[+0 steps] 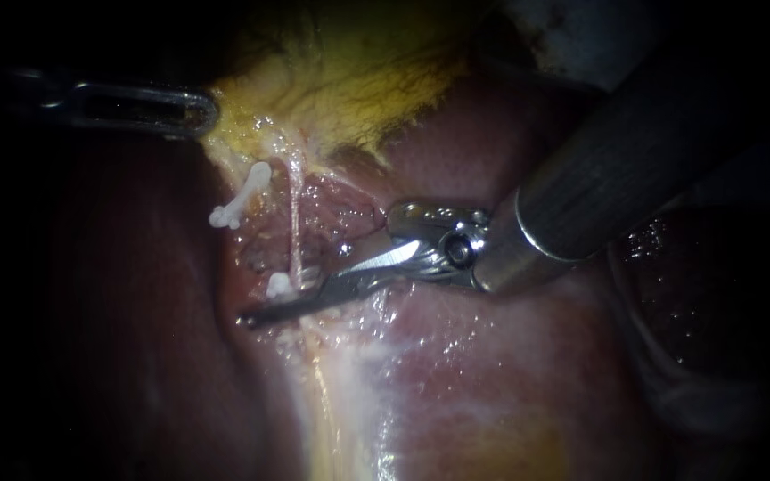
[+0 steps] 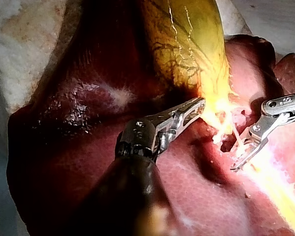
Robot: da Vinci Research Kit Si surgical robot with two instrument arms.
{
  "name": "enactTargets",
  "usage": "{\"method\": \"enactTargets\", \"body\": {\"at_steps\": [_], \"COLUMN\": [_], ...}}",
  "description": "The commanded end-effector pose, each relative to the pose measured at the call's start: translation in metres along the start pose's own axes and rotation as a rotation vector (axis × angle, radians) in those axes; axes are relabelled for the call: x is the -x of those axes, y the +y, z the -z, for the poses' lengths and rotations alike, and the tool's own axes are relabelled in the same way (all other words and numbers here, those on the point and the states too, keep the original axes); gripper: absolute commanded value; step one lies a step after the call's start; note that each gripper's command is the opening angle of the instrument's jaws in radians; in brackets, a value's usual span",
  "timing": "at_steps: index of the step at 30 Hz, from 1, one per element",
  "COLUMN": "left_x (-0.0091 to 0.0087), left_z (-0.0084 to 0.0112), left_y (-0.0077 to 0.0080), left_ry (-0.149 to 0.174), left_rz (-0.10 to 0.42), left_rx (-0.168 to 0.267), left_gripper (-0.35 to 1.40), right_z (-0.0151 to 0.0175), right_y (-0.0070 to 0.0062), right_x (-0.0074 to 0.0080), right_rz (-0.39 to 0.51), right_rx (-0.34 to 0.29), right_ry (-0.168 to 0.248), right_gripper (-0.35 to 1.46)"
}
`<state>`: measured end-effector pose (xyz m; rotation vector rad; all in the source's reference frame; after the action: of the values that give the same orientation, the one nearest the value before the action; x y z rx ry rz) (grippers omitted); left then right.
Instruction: Clipping second clip right tube
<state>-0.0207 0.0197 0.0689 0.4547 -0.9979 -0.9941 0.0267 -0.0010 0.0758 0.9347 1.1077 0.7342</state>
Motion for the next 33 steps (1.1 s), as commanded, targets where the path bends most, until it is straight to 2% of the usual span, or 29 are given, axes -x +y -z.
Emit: {"method": "enactTargets", "body": {"at_steps": [1, 3, 7, 12, 17, 22, 24, 28, 31, 33], "left_x": [0.0000, 0.0000, 0.0000, 0.0000, 0.0000, 0.0000, 0.0000, 0.0000, 0.0000, 0.0000], "left_z": [0.0000, 0.0000, 0.0000, 0.0000, 0.0000, 0.0001, 0.0001, 0.0001, 0.0001, 0.0001], "left_y": [0.0000, 0.0000, 0.0000, 0.0000, 0.0000, 0.0000, 0.0000, 0.0000, 0.0000, 0.0000], "left_ry": [0.000, 0.000, 0.000, 0.000, 0.000, 0.000, 0.000, 0.000, 0.000, 0.000], "left_rz": [0.000, 0.000, 0.000, 0.000, 0.000, 0.000, 0.000, 0.000, 0.000, 0.000], "left_rx": [0.000, 0.000, 0.000, 0.000, 0.000, 0.000, 0.000, 0.000, 0.000, 0.000], "left_gripper": [-0.35, -0.35, -0.35, -0.35, -0.35, -0.35, -0.35, -0.35, -0.35, -0.35], "right_z": [0.0000, 0.0000, 0.0000, 0.0000, 0.0002, 0.0008, 0.0011, 0.0018, 0.0021, 0.0022], "right_y": [0.0000, 0.0000, 0.0000, 0.0000, 0.0001, 0.0002, 0.0002, 0.0003, 0.0002, 0.0003], "right_x": [0.0000, 0.0001, 0.0002, 0.0002, 0.0003, 0.0005, 0.0006, 0.0009, 0.0010, 0.0011], "right_rz": [0.000, 0.000, 0.001, 0.013, 0.055, 0.097, 0.104, 0.118, 0.123, 0.126], "right_rx": [0.000, 0.000, -0.003, -0.005, 0.015, -0.021, -0.048, -0.116, -0.169, -0.207], "right_ry": [-0.001, -0.001, -0.004, -0.005, 0.011, -0.016, -0.035, -0.042, -0.037, -0.017], "right_gripper": [-0.16, -0.07, 0.36, 0.56, 0.60, 0.60, 0.60, 0.61, 0.61, 0.61]}}
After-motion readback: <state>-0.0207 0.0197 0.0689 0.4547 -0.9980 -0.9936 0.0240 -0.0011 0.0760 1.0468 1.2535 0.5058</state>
